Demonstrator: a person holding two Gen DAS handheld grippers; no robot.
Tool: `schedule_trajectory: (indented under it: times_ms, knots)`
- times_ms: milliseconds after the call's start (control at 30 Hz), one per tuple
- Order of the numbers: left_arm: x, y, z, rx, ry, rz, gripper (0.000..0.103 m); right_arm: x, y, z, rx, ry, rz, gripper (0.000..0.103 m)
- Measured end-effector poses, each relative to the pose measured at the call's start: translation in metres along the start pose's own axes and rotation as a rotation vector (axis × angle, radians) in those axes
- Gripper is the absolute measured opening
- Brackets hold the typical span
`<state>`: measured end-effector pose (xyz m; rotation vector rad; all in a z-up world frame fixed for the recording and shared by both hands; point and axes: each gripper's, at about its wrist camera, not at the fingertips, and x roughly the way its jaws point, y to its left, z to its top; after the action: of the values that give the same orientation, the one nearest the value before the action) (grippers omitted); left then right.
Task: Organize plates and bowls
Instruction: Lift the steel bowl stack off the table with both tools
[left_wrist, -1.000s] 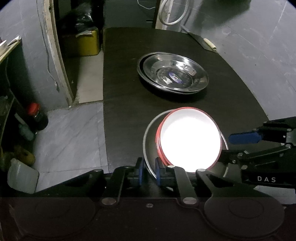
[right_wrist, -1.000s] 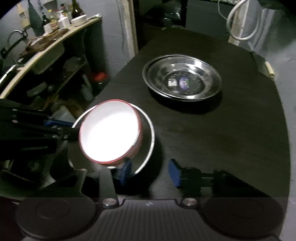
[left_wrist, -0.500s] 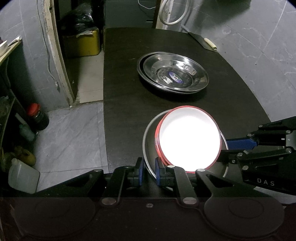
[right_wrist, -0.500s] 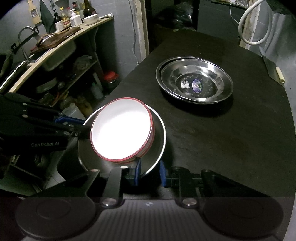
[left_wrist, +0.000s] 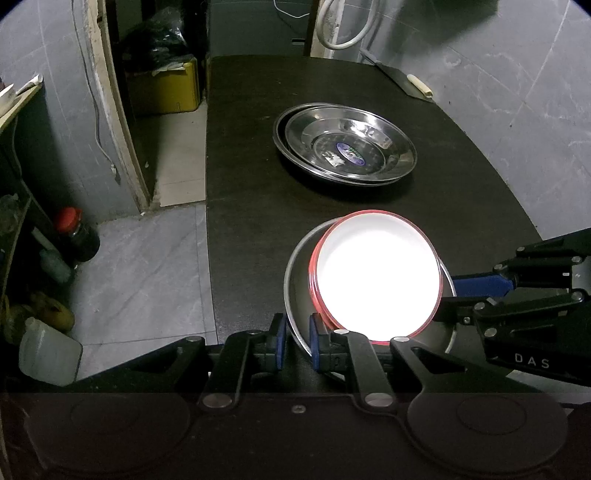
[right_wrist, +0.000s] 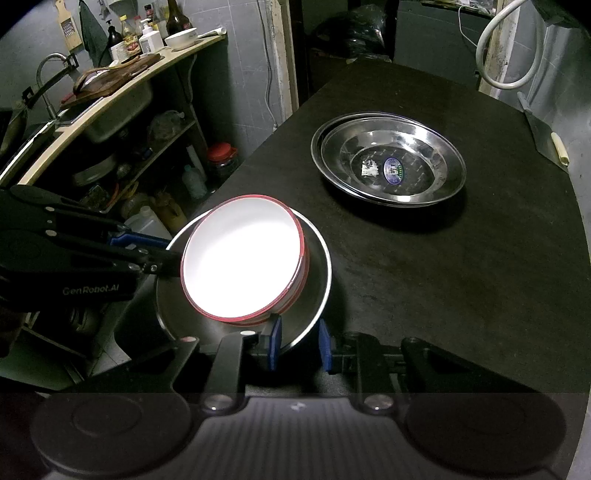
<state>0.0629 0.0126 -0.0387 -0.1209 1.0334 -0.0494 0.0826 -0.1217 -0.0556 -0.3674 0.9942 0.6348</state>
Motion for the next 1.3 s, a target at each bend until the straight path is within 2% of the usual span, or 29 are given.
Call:
schedule_trajectory:
  times_ms: [767, 1300]
  knots:
    - [0.000, -0.002, 0.003, -0.017, -0.003, -0.013, 0.013, -0.004, -0.003, -0.002, 0.023, -0.014, 0.003, 0.023]
    - [-0.003, -0.006, 0.013, -0.008, -0.048, -0.027, 0.013, -0.012, -0.016, 0.000, 0.063, -0.065, -0.010, 0.023]
